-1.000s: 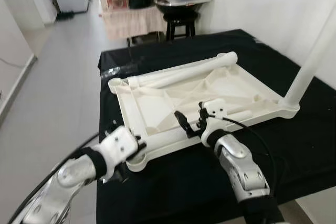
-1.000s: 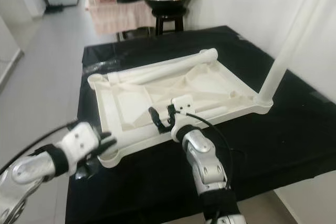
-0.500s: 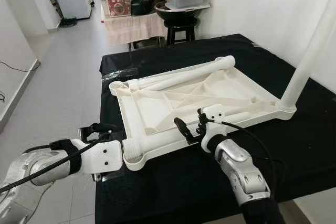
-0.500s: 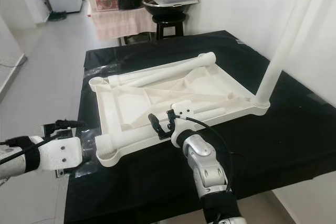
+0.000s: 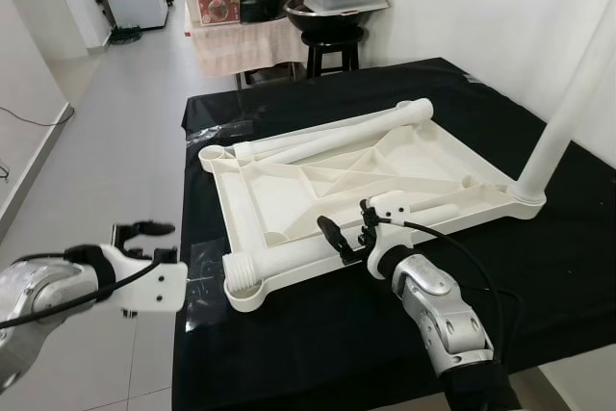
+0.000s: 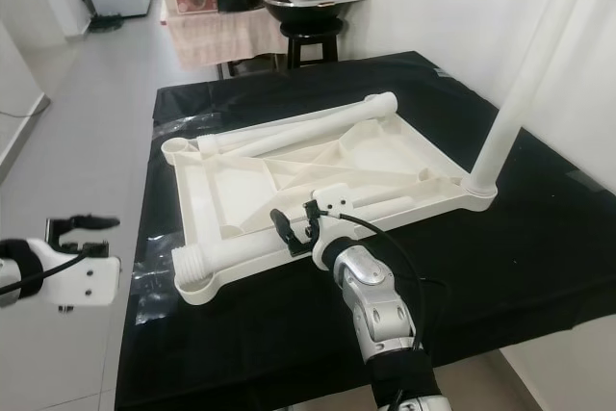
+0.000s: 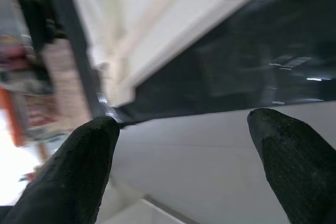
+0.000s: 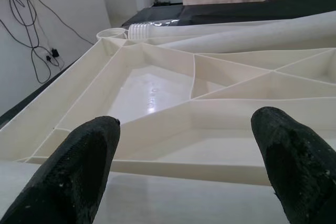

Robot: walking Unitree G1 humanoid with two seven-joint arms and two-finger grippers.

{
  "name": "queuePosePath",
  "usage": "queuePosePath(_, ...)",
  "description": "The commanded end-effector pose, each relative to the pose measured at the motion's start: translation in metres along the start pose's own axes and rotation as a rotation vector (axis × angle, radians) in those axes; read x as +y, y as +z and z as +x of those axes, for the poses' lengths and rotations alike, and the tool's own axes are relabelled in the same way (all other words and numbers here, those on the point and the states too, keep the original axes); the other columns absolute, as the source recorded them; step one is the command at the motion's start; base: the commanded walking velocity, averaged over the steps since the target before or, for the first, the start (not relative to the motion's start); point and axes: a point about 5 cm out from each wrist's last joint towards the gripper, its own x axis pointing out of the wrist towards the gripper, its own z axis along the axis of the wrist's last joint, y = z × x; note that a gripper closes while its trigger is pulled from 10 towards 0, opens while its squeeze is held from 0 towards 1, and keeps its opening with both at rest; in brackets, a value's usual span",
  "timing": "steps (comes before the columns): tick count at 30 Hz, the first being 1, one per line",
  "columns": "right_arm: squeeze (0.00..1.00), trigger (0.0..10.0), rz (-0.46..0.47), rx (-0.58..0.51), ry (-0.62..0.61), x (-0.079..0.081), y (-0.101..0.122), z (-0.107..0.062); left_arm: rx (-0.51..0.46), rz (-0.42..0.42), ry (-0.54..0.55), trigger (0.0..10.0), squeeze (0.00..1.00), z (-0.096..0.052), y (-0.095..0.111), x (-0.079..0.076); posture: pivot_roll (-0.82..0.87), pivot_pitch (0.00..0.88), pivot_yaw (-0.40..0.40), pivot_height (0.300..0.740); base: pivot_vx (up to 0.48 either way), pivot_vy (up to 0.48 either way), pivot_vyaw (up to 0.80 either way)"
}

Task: Building children table

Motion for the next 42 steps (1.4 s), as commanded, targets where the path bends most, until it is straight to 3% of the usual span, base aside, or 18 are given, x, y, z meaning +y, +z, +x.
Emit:
queuePosePath(1,0.0,10.0,0.018,0.013,0.014,0.003,-0.002,0.002,-0.017,0.026,0.01,10.0,0.0,0.005,0.001,-0.004,-0.02,0.0,0.032,0.74,0.0,0.0,0.0)
queuePosePath(3,0.0,10.0,0.019,0.013,0.014,0.003,-0.002,0.001,-0.042,0.02,0.035,10.0,0.0,0.01,0.001,-0.005,-0.02,0.0,0.034,0.74,0.0,0.0,0.0)
queuePosePath(6,0.0,10.0,0.018,0.013,0.013,0.004,-0.002,0.001,-0.126,-0.057,0.042,10.0,0.0,0.021,0.004,-0.015,-0.03,0.0,0.038,0.74,0.0,0.0,0.0)
queuePosePath(9,0.0,10.0,0.018,0.013,0.013,0.004,-0.002,0.001,-0.126,-0.057,0.042,10.0,0.0,0.021,0.004,-0.015,-0.03,0.0,0.038,0.74,0.0,0.0,0.0)
queuePosePath(14,0.0,10.0,0.023,0.014,0.011,0.005,-0.003,0.001,-0.17,-0.092,-0.084,10.0,0.0,0.025,0.002,-0.043,-0.02,0.0,0.044,0.74,0.0,0.0,0.0)
queuePosePath(18,0.0,10.0,0.024,0.013,0.011,0.005,-0.003,0.001,-0.167,-0.083,-0.087,10.0,0.0,0.025,0.0,-0.046,-0.02,0.0,0.044,0.74,0.0,0.0,0.0)
queuePosePath(25,0.0,10.0,0.028,0.009,0.008,0.006,-0.002,0.0,-0.177,-0.054,0.023,10.0,0.0,0.038,-0.007,-0.035,-0.03,0.0,0.049,0.74,0.0,0.0,0.0)
queuePosePath(29,0.0,10.0,0.03,0.008,0.004,0.006,-0.001,0.0,-0.246,-0.096,0.08,10.0,0.0,0.045,-0.002,-0.024,-0.04,0.0,0.052,0.74,0.0,0.0,0.0)
queuePosePath(34,0.0,10.0,0.031,0.007,0.002,0.006,-0.001,0.0,-0.283,-0.131,0.084,10.0,0.0,0.047,0.002,-0.021,-0.04,0.0,0.055,0.74,0.0,0.0,0.0)
queuePosePath(36,0.0,10.0,0.032,0.007,0.002,0.006,-0.001,0.0,-0.297,-0.139,0.039,10.0,0.0,0.048,0.004,-0.026,-0.04,0.0,0.056,0.74,0.0,0.0,0.0)
queuePosePath(42,0.0,10.0,0.033,0.006,0.001,0.007,0.0,0.0,-0.304,-0.142,0.039,10.0,0.0,0.051,0.002,-0.029,-0.04,0.0,0.057,0.74,0.0,0.0,0.0)
